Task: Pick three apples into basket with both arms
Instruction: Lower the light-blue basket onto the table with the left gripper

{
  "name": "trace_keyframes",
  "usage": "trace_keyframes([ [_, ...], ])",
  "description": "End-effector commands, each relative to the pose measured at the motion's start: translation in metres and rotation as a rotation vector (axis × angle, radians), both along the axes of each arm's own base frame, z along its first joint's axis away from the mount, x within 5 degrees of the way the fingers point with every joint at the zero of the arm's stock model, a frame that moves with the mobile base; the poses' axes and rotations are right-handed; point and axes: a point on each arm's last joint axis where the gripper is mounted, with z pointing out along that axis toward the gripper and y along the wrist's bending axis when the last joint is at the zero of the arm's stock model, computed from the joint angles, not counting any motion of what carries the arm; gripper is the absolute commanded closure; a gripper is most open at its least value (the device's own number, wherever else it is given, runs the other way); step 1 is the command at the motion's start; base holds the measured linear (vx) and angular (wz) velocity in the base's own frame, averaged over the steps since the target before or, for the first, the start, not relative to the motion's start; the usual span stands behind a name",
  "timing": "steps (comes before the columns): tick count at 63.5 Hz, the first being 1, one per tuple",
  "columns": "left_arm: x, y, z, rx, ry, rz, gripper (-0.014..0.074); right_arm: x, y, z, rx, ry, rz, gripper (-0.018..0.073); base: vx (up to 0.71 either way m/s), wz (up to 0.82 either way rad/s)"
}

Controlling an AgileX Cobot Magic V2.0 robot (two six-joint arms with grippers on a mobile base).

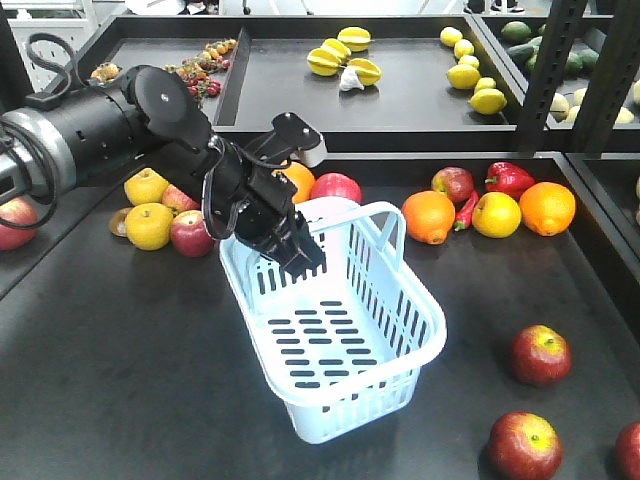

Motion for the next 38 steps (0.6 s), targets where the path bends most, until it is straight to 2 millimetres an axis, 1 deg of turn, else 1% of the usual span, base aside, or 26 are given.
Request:
trace_keyframes([
  [1, -0.008, -0.002, 0.037, -0.092, -0.078, 0.009, 0.044, -0.001, 0.0, 0.005, -0.012, -0.076, -0.003, 0.0564, 0.0, 0.0],
  [3, -0.008, -0.002, 0.037, -0.092, -0.076, 0.011, 0.0408, -0.001, 0.0, 0.005, -0.012, -0.076, -0.003, 0.0564, 0.0, 0.0],
  [10, -0.008, -0.002, 0.037, -0.093, -0.073, 0.015, 0.0255, -0.001, 0.0, 0.005, -0.012, -0.076, -0.003, 0.0564, 0.0, 0.0],
  [19, -0.009, -0.001, 0.037, -0.087, -0.072, 0.013, 0.0112, -0.001, 0.0, 0.005, -0.012, -0.076, -0.003, 0.0564, 0.0, 0.0],
  [24, -0.011, 0.001, 0.041, -0.07, -0.075, 0.011, 0.0078, -0.001, 0.0, 0.005, -0.012, -0.076, -0.003, 0.0564, 0.0, 0.0],
  [28, -0.015, 0.004, 0.046, -0.056, -0.071, 0.027, 0.0075, -0.001, 0.0, 0.005, -0.012, -0.076, -0.003, 0.0564, 0.0, 0.0],
  [38, -0.032, 0.017, 0.071, -0.028, -0.071, 0.072, 0.0085, -0.001, 0.0, 0.005, -0.012, -0.076, -0.003, 0.0564, 0.0, 0.0],
])
